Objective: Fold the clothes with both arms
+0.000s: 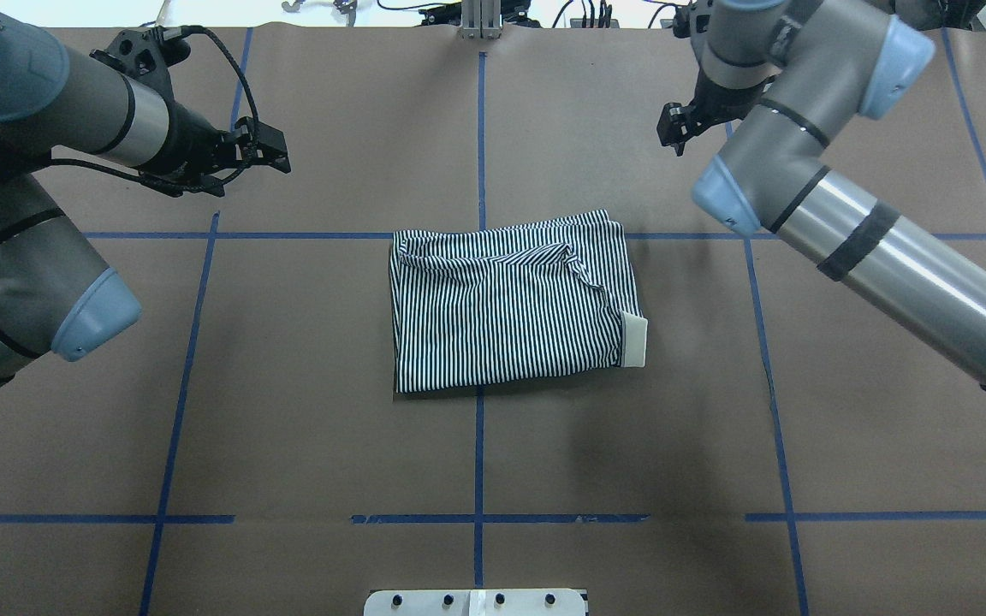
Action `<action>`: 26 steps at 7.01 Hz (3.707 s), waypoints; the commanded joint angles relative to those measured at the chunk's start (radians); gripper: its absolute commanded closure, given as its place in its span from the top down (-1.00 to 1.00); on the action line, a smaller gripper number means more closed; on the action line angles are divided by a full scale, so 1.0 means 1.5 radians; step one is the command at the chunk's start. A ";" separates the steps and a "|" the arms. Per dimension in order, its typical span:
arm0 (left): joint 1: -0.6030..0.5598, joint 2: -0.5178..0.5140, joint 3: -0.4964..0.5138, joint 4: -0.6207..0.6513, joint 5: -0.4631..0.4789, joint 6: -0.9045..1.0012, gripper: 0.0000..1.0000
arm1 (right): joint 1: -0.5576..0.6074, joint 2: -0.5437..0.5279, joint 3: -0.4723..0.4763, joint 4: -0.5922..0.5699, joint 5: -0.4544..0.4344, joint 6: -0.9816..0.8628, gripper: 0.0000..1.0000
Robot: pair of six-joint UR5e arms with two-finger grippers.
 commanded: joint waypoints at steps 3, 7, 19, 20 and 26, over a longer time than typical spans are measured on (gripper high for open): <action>-0.137 0.018 -0.037 0.166 -0.036 0.288 1.00 | 0.161 -0.218 0.200 -0.009 0.176 -0.087 1.00; -0.389 0.206 -0.020 0.197 -0.095 0.891 1.00 | 0.309 -0.423 0.195 -0.011 0.204 -0.429 1.00; -0.455 0.360 -0.026 0.258 -0.178 0.958 1.00 | 0.394 -0.537 0.175 0.001 0.240 -0.472 1.00; -0.455 0.360 -0.027 0.258 -0.178 0.957 1.00 | 0.402 -0.536 0.185 0.000 0.237 -0.465 1.00; -0.453 0.358 -0.021 0.257 -0.189 0.834 1.00 | 0.402 -0.527 0.215 0.000 0.241 -0.346 1.00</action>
